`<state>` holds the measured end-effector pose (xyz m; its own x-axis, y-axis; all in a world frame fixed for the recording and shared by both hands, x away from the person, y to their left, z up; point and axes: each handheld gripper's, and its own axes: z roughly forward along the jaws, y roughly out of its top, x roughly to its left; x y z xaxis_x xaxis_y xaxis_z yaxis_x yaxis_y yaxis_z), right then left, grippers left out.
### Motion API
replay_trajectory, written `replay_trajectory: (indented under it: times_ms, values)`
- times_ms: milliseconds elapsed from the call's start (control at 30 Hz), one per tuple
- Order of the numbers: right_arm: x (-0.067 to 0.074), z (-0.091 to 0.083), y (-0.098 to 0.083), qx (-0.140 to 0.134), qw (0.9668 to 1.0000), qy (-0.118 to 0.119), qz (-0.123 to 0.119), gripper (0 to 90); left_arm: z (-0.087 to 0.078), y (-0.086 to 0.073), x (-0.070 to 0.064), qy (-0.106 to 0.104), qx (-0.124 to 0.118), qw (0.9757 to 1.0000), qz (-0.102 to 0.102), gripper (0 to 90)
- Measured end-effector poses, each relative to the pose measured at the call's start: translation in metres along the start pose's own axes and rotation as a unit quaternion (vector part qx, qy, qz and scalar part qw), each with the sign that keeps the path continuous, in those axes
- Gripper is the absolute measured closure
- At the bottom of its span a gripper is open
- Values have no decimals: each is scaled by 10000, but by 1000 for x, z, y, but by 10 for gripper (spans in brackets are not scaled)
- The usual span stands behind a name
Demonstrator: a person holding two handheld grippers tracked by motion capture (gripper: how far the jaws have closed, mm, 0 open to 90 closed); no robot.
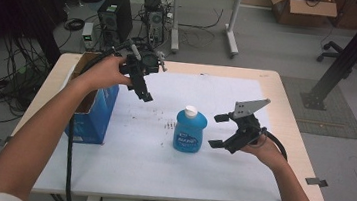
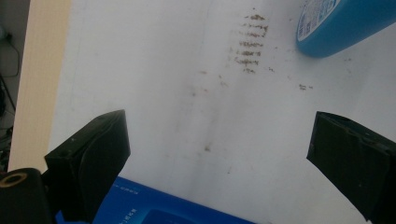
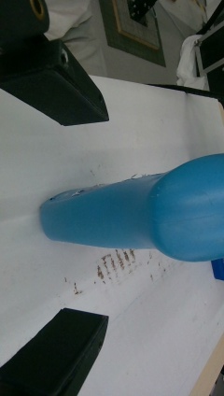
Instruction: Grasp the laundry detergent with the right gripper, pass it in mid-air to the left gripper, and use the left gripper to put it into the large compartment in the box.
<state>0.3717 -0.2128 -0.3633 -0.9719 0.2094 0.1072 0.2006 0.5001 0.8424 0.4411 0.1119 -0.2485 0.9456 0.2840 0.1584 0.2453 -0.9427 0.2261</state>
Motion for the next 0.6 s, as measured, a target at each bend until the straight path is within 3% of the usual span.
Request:
replay_trajectory:
  times_ms: [600]
  values:
    - [-1, 13, -6, -68, 10000, -50, -38, 40, 2, 2, 0, -6, 12, 10000, 4, 60]
